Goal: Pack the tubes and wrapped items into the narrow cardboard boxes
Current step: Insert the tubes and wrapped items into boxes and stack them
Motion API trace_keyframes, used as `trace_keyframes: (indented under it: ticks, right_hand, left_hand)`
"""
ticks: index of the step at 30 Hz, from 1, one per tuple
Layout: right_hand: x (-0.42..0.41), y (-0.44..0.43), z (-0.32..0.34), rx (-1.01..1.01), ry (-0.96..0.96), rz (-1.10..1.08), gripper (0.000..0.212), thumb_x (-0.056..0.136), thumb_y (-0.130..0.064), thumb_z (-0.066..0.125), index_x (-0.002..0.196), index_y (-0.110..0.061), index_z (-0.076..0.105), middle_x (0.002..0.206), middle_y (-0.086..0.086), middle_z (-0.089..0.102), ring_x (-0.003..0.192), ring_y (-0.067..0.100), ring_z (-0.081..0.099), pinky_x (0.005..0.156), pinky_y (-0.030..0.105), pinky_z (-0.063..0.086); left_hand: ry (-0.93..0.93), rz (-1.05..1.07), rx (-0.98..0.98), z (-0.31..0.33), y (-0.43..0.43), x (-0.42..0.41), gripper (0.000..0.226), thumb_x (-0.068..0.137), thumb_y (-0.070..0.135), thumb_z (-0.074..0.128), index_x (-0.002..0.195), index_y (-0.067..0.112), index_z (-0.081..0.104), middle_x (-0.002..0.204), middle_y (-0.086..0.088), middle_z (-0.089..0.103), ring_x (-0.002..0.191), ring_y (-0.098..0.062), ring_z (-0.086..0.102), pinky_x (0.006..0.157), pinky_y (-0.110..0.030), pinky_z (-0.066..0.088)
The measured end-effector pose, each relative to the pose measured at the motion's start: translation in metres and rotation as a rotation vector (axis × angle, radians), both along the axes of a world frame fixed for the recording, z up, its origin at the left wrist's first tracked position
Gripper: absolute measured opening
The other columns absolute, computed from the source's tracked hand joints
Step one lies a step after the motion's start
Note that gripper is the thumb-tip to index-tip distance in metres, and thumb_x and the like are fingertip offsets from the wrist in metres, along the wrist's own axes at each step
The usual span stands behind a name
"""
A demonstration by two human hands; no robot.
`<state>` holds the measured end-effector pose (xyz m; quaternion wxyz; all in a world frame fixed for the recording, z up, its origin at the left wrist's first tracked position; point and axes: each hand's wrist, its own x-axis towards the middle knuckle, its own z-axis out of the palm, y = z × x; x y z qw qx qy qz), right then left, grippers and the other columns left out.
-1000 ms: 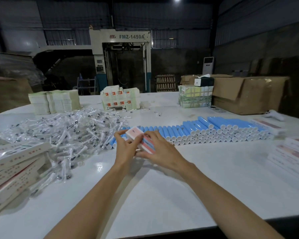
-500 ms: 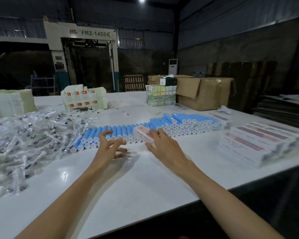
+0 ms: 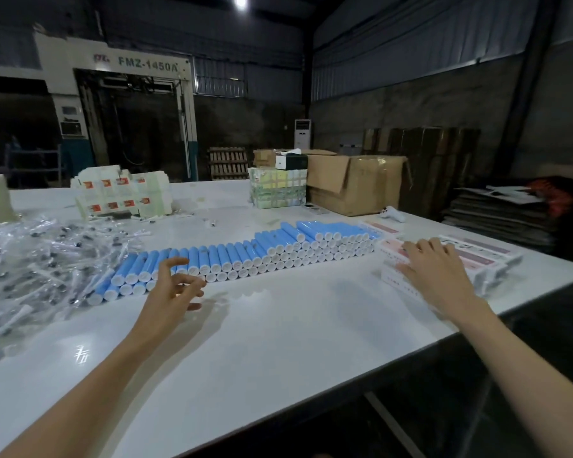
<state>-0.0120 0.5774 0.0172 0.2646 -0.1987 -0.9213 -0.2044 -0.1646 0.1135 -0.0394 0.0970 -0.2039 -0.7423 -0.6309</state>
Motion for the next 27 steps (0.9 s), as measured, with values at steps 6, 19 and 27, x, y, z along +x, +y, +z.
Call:
trace_keyframes:
  ticks: [6,19,27]
  right_hand:
    - [0.015,0.008,-0.001,-0.009,-0.053,-0.099,0.043,0.104,-0.052,0.052,0.138,-0.026,0.056,0.14,0.0,0.06,0.129,0.02,0.054,0.113,0.04,0.04]
    - [0.005,-0.002,-0.009,0.047,-0.083,-0.296,0.04,0.095,-0.046,0.06,0.131,-0.027,0.061,0.13,-0.004,0.068,0.124,0.021,0.056,0.107,0.042,0.038]
    - [-0.025,-0.047,-0.028,-0.066,0.114,-0.045,0.042,0.088,-0.013,0.07,0.127,0.001,0.062,0.124,0.023,0.063,0.111,0.04,0.059,0.096,0.051,0.046]
  left_hand:
    - [0.003,0.019,0.01,0.003,-0.003,0.003,0.042,0.105,0.019,0.068,0.14,0.028,0.047,0.114,-0.008,0.074,0.098,-0.018,0.076,0.078,-0.034,0.063]
    - [0.022,0.029,-0.099,0.005,-0.003,0.006,0.029,0.108,0.016,0.062,0.135,0.024,0.054,0.108,-0.006,0.076,0.096,-0.019,0.076,0.076,-0.03,0.064]
    - [0.031,0.036,-0.238,0.01,-0.002,0.017,0.028,0.109,0.012,0.06,0.133,0.025,0.057,0.106,-0.004,0.073,0.093,-0.02,0.074,0.083,-0.04,0.065]
